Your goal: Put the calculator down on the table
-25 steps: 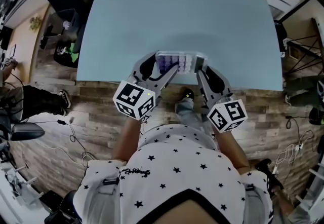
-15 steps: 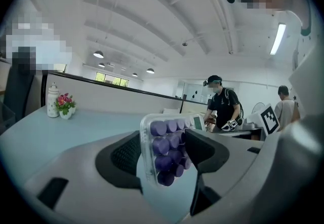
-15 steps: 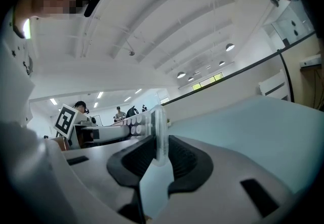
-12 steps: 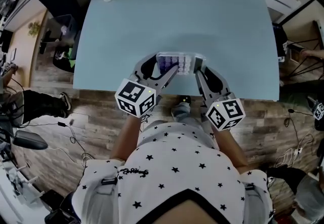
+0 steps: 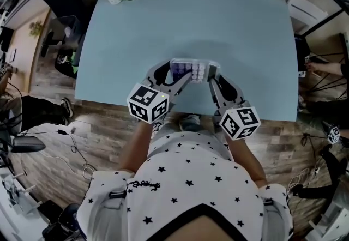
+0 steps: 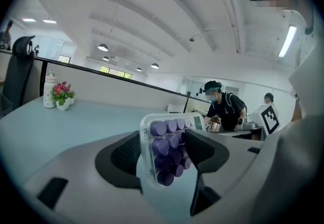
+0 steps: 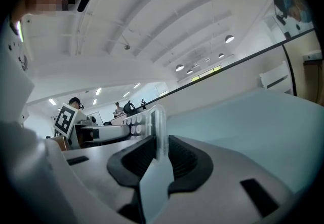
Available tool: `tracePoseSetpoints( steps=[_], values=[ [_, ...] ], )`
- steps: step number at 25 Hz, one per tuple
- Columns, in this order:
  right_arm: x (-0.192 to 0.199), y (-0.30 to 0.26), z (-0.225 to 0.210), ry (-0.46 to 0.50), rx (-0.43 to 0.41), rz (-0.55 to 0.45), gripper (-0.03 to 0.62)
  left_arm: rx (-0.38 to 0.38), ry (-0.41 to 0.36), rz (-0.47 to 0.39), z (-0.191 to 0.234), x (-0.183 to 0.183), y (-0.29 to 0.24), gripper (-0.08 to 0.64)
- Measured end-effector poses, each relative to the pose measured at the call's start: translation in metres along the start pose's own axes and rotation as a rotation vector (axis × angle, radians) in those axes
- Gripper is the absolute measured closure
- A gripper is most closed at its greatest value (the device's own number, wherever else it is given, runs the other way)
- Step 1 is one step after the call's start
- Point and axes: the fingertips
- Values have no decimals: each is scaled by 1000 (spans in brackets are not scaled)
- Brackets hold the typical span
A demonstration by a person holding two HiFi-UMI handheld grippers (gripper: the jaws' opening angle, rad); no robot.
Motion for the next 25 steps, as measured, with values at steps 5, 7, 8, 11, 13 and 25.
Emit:
tracePoseSetpoints(
  steps=[5, 7, 8, 11, 13, 25],
  values=[
    [12, -12, -18, -13, 7, 44, 517, -3, 26, 26, 10, 14, -18, 275],
    [17, -16, -23, -16, 9, 59, 515, -2, 31, 38, 14, 19, -24, 275],
    [19, -18, -25, -15, 11, 67, 515, -1, 32, 43, 16, 22, -27, 275],
    [26, -24, -33, -10, 18, 91, 515, 3, 40, 64, 21, 30, -35, 275],
    [32, -28, -37, -11, 26, 109, 515, 4, 47, 81, 25, 37, -40, 275],
    [67, -40, -64, -47, 60, 215, 515, 3, 98, 180, 37, 76, -66, 275]
  ],
)
Point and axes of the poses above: the fingertips, and each gripper's own axes: y backward along the fingers, z to its left, x out of its underside, and after that the axes turned 3 degrees about -x, right-handed
